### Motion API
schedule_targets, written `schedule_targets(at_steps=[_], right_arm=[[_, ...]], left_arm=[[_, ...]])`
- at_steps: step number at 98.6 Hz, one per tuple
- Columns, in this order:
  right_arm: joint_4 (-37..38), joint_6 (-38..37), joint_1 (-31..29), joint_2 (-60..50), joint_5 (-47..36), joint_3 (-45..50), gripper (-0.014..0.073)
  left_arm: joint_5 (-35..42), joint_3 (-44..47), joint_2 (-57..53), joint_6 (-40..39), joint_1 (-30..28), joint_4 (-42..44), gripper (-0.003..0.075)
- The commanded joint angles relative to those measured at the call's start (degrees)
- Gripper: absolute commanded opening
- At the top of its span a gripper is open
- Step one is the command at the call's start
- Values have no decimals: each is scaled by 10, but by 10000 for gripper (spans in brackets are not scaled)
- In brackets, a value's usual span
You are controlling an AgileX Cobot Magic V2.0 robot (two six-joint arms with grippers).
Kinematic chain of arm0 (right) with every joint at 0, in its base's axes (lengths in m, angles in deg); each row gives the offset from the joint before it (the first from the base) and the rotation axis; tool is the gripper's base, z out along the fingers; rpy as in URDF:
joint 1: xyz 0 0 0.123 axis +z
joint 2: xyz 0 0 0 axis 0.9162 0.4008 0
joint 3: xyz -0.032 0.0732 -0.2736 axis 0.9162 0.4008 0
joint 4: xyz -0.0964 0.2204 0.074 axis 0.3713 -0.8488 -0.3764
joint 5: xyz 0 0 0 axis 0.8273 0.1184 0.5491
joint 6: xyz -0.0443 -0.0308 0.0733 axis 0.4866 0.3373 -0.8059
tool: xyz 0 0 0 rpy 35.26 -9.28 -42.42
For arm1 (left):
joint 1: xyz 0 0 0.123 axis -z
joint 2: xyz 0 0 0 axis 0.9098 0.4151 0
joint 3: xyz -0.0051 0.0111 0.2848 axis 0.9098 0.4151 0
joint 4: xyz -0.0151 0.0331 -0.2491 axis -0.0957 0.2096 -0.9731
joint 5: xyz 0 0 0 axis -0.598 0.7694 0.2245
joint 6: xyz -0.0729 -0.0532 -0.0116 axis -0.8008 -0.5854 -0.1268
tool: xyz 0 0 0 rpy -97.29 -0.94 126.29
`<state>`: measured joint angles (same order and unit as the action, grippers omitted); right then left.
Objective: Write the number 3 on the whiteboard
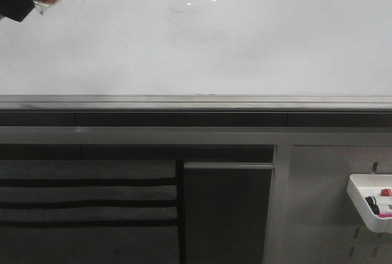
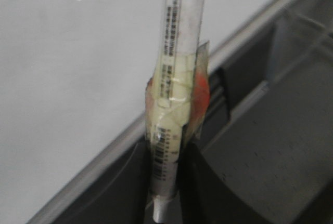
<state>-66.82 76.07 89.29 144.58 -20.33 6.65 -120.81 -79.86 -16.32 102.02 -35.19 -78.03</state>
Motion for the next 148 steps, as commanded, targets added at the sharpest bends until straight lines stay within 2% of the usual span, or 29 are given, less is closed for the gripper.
schedule_targets(at_steps=[1, 9, 18, 26, 36, 61, 80, 103, 126, 148], right_arm=[[-77, 51, 5, 16, 22, -46, 603], [-133, 104, 5, 31, 48, -62, 602], [-176, 170, 5, 38, 71, -65, 601], [-187, 190, 10, 40, 77, -65, 601], [-172, 192, 26, 41, 77, -65, 586], [-131, 198, 84, 46, 58, -66, 449], [-111, 199, 116, 78, 60, -96, 444], [-50, 181, 177, 130, 67, -134, 436], [-46, 176, 183, 146, 67, -152, 281], [-53, 176, 183, 146, 85, -152, 265]], left_arm=[[-66, -45, -14, 96, 43, -71, -18], [-120, -62, -14, 169, 72, -158, -18], [-146, -73, -14, 231, 94, -250, -18], [-165, -80, -14, 274, 110, -293, -18], [-169, -83, -14, 277, 123, -297, -18], [-178, -84, -14, 277, 123, -297, -18], [-181, -84, -14, 277, 123, -297, -18], [-183, -84, -14, 277, 123, -296, -18], [-183, -84, -14, 277, 123, -295, -18], [-183, -84, -14, 277, 123, -295, -18]])
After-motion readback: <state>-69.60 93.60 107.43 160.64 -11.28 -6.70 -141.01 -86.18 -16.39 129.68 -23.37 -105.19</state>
